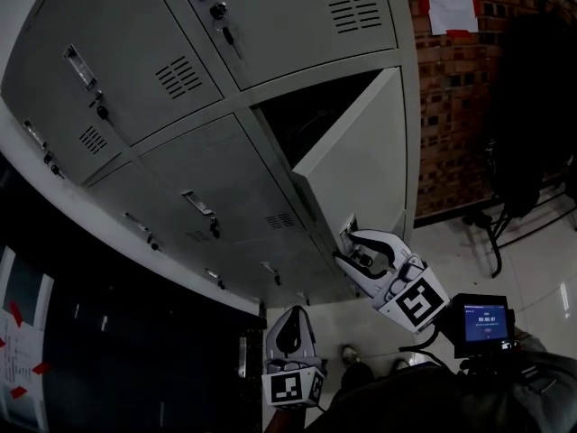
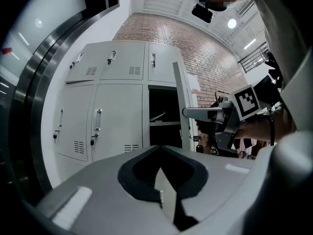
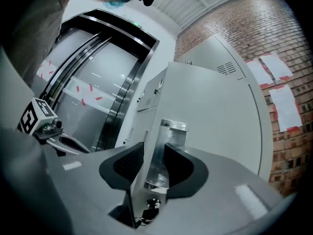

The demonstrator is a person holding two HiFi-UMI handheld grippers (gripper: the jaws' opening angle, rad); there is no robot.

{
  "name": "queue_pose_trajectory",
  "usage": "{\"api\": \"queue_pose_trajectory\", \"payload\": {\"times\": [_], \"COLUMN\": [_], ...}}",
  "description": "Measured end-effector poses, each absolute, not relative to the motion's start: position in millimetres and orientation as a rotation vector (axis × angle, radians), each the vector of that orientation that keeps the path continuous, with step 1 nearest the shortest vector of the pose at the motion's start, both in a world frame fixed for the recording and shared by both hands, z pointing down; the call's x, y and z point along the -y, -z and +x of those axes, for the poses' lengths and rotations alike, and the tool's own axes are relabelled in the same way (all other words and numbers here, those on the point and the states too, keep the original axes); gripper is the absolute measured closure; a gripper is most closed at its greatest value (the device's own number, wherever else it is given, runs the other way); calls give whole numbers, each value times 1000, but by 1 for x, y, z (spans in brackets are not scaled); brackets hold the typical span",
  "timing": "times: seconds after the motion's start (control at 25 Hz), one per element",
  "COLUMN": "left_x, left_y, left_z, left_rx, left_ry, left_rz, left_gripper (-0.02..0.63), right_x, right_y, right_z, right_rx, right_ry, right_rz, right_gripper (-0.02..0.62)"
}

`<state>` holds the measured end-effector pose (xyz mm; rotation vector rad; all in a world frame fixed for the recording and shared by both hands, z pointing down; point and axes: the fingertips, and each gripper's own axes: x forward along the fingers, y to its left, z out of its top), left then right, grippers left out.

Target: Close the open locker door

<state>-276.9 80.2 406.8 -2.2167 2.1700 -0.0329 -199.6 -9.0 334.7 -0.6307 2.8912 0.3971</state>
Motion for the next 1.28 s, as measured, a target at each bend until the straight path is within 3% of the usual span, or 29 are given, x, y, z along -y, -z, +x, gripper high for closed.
{"api": "queue_pose_trajectory", "payload": {"times": [0.56,1.28], "left_x": [-11,31], "left_y": [-409,-405], "left_z": [-378,-429], "left_rx": [-2072,-2045], "left_ry": [21,-16], "left_rz": [-2308,-2339], "left_gripper": [604,604], "right_x": [92,164], "right_y": [-341,-346], "right_z": [-285,-315], "right_rx": [-2903,-2860], "right_ry": [-440,-419], "right_rz": [-1000,-1312], "right_gripper": [460,482]}}
